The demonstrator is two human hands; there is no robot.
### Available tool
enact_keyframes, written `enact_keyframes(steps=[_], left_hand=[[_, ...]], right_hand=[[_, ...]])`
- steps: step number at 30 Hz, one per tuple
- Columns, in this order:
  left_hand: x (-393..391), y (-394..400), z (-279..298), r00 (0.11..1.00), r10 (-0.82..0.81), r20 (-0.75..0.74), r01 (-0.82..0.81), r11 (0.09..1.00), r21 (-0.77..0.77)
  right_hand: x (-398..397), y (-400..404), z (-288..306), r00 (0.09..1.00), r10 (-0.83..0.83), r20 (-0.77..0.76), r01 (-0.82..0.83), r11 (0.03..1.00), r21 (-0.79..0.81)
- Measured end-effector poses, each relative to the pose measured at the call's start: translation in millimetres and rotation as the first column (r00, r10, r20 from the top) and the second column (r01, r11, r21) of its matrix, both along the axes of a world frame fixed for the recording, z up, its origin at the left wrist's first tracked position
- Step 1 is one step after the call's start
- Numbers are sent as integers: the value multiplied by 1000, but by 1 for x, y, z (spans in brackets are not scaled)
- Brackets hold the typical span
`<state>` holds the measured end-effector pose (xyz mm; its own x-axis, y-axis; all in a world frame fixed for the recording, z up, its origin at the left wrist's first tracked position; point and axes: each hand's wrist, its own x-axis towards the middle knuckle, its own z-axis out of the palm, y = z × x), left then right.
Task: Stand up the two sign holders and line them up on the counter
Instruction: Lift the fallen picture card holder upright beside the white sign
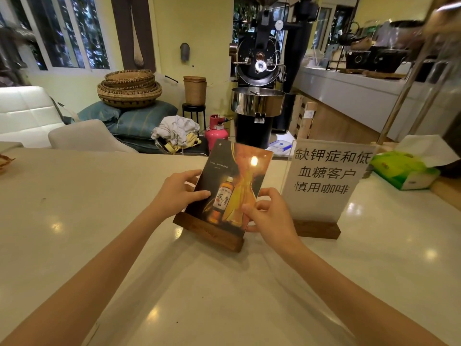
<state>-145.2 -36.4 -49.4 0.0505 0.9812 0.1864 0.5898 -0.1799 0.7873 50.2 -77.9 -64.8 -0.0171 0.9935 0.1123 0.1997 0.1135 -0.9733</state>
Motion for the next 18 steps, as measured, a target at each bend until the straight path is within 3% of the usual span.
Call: enact_keyframes(steps=[7, 18], left_hand=[[11, -3, -5, 998, 5, 62, -16, 986, 169], [32, -9, -13, 987, -15, 158, -19, 978, 210]], right_hand=[[9, -3, -3, 987, -48, 155, 12, 973, 229], [22, -9, -13, 950, -168, 264, 54, 919, 391]])
